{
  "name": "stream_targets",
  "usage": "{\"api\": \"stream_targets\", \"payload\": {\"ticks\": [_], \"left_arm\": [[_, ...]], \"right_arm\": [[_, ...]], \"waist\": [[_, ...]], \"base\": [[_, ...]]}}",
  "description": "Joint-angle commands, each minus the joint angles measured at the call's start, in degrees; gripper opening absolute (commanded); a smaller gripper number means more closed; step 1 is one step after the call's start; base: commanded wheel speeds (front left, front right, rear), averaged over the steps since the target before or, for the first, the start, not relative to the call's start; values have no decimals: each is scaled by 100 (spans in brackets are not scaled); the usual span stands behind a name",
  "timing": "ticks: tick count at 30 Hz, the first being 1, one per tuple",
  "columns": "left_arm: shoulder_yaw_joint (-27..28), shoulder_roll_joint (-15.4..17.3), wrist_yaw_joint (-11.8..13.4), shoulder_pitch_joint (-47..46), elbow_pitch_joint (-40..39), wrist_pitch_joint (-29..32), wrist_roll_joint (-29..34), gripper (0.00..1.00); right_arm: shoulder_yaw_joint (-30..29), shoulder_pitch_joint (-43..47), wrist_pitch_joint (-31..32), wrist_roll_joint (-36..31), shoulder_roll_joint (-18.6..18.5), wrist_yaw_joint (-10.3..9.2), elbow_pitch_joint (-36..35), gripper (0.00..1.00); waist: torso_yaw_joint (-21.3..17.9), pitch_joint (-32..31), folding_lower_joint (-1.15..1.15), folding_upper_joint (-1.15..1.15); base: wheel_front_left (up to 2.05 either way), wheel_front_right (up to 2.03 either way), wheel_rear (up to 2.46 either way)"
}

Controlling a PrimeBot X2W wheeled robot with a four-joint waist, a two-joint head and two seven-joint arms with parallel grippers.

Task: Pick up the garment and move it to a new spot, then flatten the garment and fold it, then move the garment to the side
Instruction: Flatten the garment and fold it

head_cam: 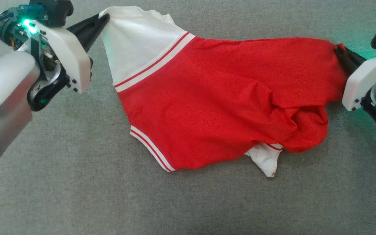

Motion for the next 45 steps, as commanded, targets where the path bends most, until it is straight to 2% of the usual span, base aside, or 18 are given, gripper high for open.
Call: {"api": "stream_targets", "payload": {"ticks": [1,5,11,16,21,27,33,36,40,45], "left_arm": [[249,232,10,-183,-56,11,49,0],[249,266,10,-154,-26,-298,186,0],[249,279,10,-276,192,-1289,535,0],[337,317,10,-490,372,-1933,772,0],[584,417,43,-612,203,-2147,916,0],[895,698,155,-764,-457,-2189,999,0],[1387,1185,532,-1107,-1439,-2183,888,0],[1503,1280,626,-1236,-1630,-2079,816,0],[1614,1322,509,-1421,-1647,-1897,611,0],[1398,1120,281,-1594,-885,-1409,538,0]], "right_arm": [[187,116,10,113,-176,37,13,0],[267,-92,-623,70,-354,37,79,0],[85,-375,-1908,-191,-467,37,147,0],[-362,-527,-2262,-387,-591,37,-87,0],[-1063,-378,-2293,-671,-694,37,-865,0],[-1741,-5,-2259,-748,-922,37,-1814,0],[-2332,-36,-1782,-849,-1126,37,-2757,0],[-2494,-117,-1623,-917,-1124,37,-2927,0],[-2444,-399,-1330,-868,-910,37,-2983,0],[-1914,-1024,-938,-644,-559,37,-2496,0]], "waist": [[-11,-64,0,0],[-43,-306,0,0],[-117,-935,0,0],[-177,-1502,0,0],[-234,-2037,0,0],[-287,-2508,0,0],[-373,-2598,0,0],[-383,-2573,0,0],[-404,-2431,0,0],[-369,-1895,0,0]], "base": [[0,0,0],[0,0,0],[0,0,0],[0,0,0],[0,0,0],[0,0,0],[0,0,0],[0,0,0],[0,0,0],[0,0,0]]}}
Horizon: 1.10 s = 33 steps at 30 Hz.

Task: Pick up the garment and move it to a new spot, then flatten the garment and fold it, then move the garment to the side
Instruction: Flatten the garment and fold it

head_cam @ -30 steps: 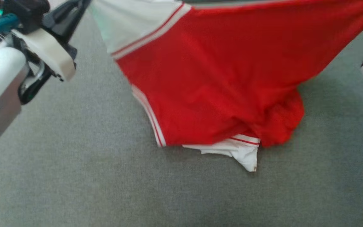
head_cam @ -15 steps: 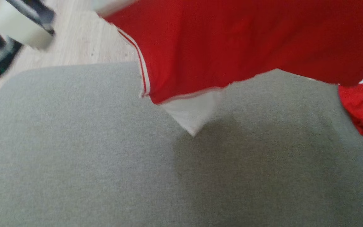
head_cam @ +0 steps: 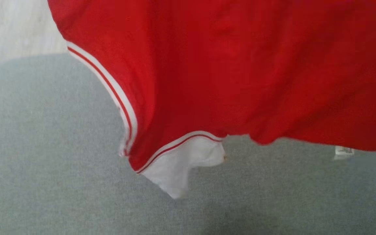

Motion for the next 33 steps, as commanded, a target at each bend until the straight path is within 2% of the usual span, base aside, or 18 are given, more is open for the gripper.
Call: {"api": "stream_targets", "payload": {"ticks": [1,2,4,10,13,17,20,26,32,33], "left_arm": [[276,63,-8,-356,88,51,-35,0],[266,-101,-57,-499,491,78,-43,0],[318,-290,-22,-689,939,24,-13,0],[512,-829,182,-1618,1979,-592,470,0],[720,-1063,229,-1943,2156,-764,668,0],[1079,-1216,84,-1786,1913,-793,850,0],[1480,-1252,61,-1073,1466,-795,1014,0],[2270,-1297,21,1067,606,-796,1211,0],[2704,-1182,133,3273,-309,-796,1857,0],[2704,-1182,133,3273,-309,-796,1857,0]], "right_arm": [[58,-202,60,46,17,37,-27,0],[276,-534,89,77,140,37,268,0],[455,-890,29,95,256,37,565,0],[657,-2058,-656,-113,383,37,1432,0],[633,-2497,-1021,-292,346,37,1787,0],[922,-2555,-1187,-383,280,37,2109,0],[1174,-2298,-1262,-318,234,37,2282,0],[1517,-1176,-1333,-42,273,37,2507,0],[1168,71,-1340,166,176,37,2260,0],[1168,71,-1340,166,176,37,2260,0]], "waist": [[40,381,0,0],[84,766,0,0],[138,1134,0,0],[292,1899,0,0],[381,2082,0,0],[475,2194,0,0],[542,2193,0,0],[586,2058,0,0],[551,1685,0,0],[551,1685,0,0]], "base": [[0,0,0],[0,0,0],[0,0,0],[0,0,0],[0,0,0],[0,0,0],[0,0,0],[0,0,0],[0,0,0],[0,0,0]]}}
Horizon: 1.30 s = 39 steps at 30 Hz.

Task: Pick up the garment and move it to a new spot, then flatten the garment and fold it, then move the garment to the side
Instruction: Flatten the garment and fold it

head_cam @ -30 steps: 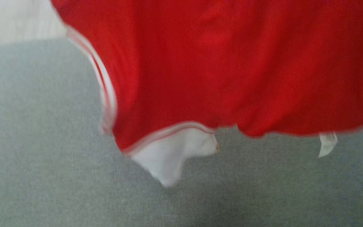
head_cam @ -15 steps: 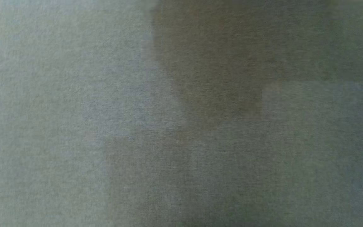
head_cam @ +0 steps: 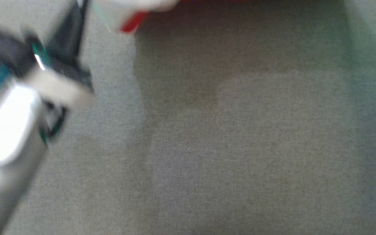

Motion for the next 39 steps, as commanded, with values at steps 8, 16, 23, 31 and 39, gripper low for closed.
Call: {"api": "stream_targets", "payload": {"ticks": [8,16,23,31,39], "left_arm": [[385,660,320,2508,-1108,-23,215,0],[-11,1018,870,4315,-2301,150,124,0],[178,1114,1153,4321,-2615,166,112,0],[190,856,803,2892,-1983,298,526,0],[-101,425,91,1152,-643,365,1093,0]], "right_arm": [[-842,2165,-61,6,-273,37,-1136,0],[-1652,4306,-62,-133,-252,37,-2023,0],[-2141,5052,201,-355,114,37,-2704,0],[-2361,4400,734,-709,547,37,-2586,0],[-2156,3445,960,-946,460,37,-1963,0]], "waist": [[-92,-811,1,0],[-166,-1249,1,0],[-215,-1218,1,0],[-284,-764,1,0],[-302,-231,1,0]], "base": [[0,0,0],[0,0,0],[0,0,0],[0,0,0],[0,0,0]]}}
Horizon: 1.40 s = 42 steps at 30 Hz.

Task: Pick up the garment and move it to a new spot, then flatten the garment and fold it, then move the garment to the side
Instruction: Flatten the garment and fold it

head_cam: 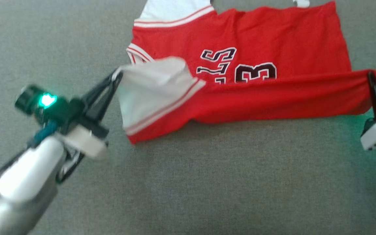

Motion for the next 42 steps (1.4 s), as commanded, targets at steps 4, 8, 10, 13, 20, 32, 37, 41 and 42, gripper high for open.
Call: {"api": "stream_targets", "payload": {"ticks": [4,8,10,13,20,32,37,41,42], "left_arm": [[77,-139,-271,-967,712,-69,123,0],[85,-350,-325,-1181,1225,-208,72,100],[103,-479,-331,-1177,1504,-289,29,100],[247,-655,-159,-969,1771,-369,-68,100],[996,-1323,377,417,1295,-407,-583,100],[966,-1775,294,1203,1835,-162,-856,87],[808,-1816,15,1181,1905,-11,-921,0],[806,-1691,55,1138,1762,-169,-762,0],[794,-1643,64,1125,1718,-191,-708,0]], "right_arm": [[218,-477,21,-151,-223,37,286,0],[308,-701,-88,-114,-108,37,472,100],[364,-821,-226,-56,11,37,565,100],[525,-907,-470,18,115,37,631,100],[415,-669,-874,6,283,37,635,100],[364,-422,-968,37,448,37,693,100],[345,-405,-788,186,490,37,998,100],[319,-414,-437,330,516,37,1372,100],[311,-434,-356,330,502,37,1468,100]], "waist": [[-5,342,-1,0],[-28,426,-1,0],[-43,439,-1,0],[-59,400,-1,0],[-34,172,-1,0],[-151,34,-1,0],[-126,-14,-1,0],[-43,-71,-1,0],[-18,-77,-1,0]], "base": [[0,0,0],[0,0,0],[0,0,0],[0,0,0],[0,0,0],[0,0,0],[0,0,0],[0,0,0],[0,0,0]]}}
